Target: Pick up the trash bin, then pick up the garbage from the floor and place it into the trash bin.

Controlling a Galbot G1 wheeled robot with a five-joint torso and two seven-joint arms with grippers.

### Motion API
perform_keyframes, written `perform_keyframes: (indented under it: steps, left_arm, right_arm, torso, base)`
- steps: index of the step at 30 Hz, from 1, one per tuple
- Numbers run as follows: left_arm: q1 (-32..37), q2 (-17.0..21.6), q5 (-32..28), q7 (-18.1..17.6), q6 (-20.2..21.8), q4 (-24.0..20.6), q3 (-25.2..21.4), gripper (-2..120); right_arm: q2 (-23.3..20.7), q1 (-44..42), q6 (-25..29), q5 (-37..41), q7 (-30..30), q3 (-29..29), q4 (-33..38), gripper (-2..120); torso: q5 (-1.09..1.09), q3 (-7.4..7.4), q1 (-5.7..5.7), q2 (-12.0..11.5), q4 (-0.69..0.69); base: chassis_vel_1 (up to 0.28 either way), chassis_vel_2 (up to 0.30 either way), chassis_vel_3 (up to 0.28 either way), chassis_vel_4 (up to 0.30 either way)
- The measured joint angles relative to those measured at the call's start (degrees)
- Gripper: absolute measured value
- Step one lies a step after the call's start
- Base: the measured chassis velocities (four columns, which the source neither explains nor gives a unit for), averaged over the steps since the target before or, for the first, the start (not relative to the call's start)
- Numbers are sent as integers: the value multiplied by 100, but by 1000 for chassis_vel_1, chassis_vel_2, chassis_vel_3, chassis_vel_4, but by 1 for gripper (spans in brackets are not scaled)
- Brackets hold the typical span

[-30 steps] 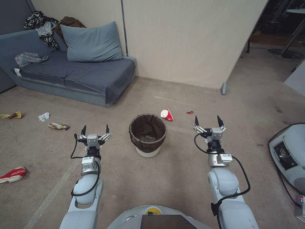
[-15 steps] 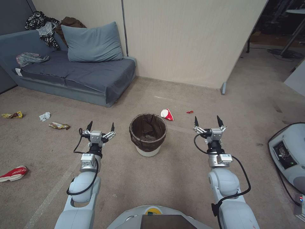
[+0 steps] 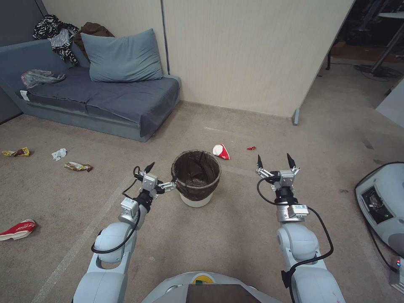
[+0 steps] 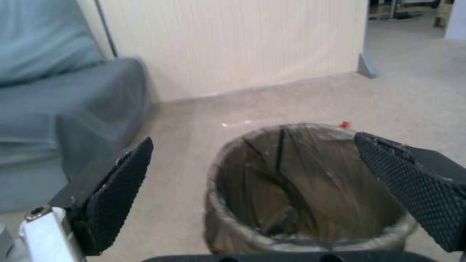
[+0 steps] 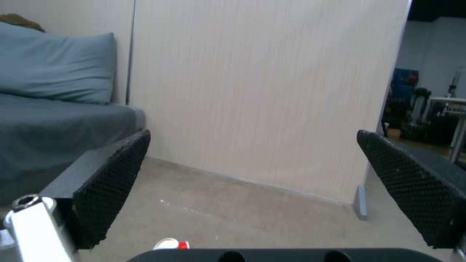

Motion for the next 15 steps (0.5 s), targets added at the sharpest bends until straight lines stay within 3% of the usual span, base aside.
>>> perform_keyframes:
  steps: [9, 11, 15]
  left_arm:
    - [-147, 55, -239, -825, 699, -109, 472, 100]
    - [-288, 93, -387, -1176, 1079, -151, 668, 100]
    - [-458, 116, -558, -1513, 1529, -159, 842, 100]
  right_arm:
    - [-64, 55, -2, 10, -22, -52, -58, 100]
    - [-66, 62, -2, 11, -23, -50, -70, 100]
    - [-58, 66, -2, 9, -24, -50, -81, 100]
  torso:
    - [0, 0, 0, 0, 2]
    - [1, 0, 0, 0, 1]
    - [1, 0, 0, 0, 1]
  base:
    - [0, 0, 0, 0]
    - [0, 0, 0, 0]
    - [0, 0, 0, 0]
